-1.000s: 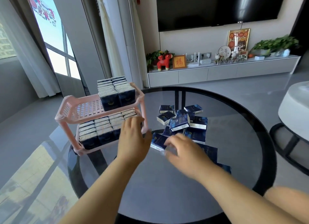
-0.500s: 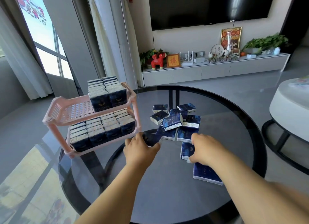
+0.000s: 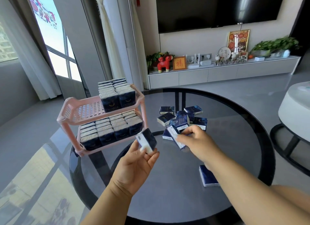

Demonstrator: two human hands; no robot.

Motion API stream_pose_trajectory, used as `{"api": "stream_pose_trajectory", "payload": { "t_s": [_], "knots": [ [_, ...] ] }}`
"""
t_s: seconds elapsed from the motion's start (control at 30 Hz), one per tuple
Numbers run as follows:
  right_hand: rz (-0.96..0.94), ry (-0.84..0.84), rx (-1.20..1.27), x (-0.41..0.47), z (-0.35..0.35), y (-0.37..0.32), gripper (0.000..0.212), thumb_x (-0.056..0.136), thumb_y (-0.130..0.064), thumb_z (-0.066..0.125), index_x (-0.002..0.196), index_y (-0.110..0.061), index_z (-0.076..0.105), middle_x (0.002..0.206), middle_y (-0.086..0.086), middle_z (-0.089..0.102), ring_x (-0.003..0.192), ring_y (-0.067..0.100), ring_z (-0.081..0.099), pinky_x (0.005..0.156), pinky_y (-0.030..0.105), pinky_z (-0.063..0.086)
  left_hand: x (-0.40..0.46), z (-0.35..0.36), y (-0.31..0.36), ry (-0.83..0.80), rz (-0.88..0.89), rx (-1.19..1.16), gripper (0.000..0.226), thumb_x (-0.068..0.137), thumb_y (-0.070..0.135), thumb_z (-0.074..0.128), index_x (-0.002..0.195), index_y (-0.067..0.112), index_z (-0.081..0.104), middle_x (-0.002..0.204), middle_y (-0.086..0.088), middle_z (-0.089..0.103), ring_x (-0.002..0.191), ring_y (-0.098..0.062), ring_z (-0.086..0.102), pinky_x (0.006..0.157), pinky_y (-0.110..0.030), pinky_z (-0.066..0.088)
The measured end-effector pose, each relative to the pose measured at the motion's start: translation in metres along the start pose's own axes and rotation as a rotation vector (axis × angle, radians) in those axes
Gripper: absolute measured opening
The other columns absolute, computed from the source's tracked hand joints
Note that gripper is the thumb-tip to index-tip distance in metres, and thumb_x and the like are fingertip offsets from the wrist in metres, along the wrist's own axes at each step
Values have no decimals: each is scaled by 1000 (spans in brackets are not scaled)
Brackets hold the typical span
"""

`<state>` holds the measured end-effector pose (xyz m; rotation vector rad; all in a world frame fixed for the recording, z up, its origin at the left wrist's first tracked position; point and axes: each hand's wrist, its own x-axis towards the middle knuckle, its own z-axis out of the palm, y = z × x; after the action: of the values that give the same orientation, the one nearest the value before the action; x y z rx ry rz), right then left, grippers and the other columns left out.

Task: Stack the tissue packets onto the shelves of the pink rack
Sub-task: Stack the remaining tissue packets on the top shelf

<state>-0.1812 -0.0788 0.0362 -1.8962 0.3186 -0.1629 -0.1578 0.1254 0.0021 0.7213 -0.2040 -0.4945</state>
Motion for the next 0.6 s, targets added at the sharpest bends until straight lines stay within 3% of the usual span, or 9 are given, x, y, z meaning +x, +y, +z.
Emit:
{"api": "stream_pose_trajectory", "payload": {
  "t_s": [0.07,0.13,0.23,0.33,0.4,0.47,0.6],
  "knots": [
    [15,-81,263,-5,5,-4,25,78,-40,70,91,-22,58,85,0,63,68,13,57,58,27,38,1,1,-4,-5,-11,26,84,57,-11,72,136,14,54,118,-16,61,103,-32,60,96,-39,50],
    [-19,-95,292,-10,10,-2,25,80,-38,70,92,-20,57,79,-3,60,66,12,54,58,27,37,1,6,-7,-16,-39,55,89,58,-21,50,139,15,50,124,-20,60,109,-35,59,97,-39,49],
    [-66,-62,160,-12,20,7,33,75,-46,73,93,-25,55,80,-6,59,73,11,57,65,27,42,-2,12,-13,-92,-96,59,93,51,-10,47,142,8,44,133,-27,52,116,-37,52,106,-44,39],
    [-110,-51,84,-16,29,11,46,63,-64,69,90,-30,54,82,-10,59,81,14,62,77,35,52,-4,21,-16,-165,-115,57,76,70,10,55,145,6,39,145,-32,40,130,-45,41,117,-56,22],
    [-164,-62,-5,-20,34,11,37,72,-59,67,92,-30,54,84,-10,58,79,10,60,78,31,52,-7,28,-20,-155,-96,147,59,90,24,51,143,1,40,143,-30,44,132,-43,43,115,-57,27],
    [-253,-55,-122,-24,38,11,23,83,-49,63,92,-30,55,86,-9,59,76,7,57,73,27,49,-10,33,-22,-73,-92,204,55,97,33,48,139,-2,43,137,-27,52,127,-40,51,107,-52,41],
    [-334,-129,-202,-29,40,9,8,85,-35,61,88,-31,55,86,-9,58,72,7,53,70,25,49,-11,29,-22,90,-100,259,48,88,17,58,128,-9,49,113,-27,66,100,-38,66,81,-47,56]
  ]
}}
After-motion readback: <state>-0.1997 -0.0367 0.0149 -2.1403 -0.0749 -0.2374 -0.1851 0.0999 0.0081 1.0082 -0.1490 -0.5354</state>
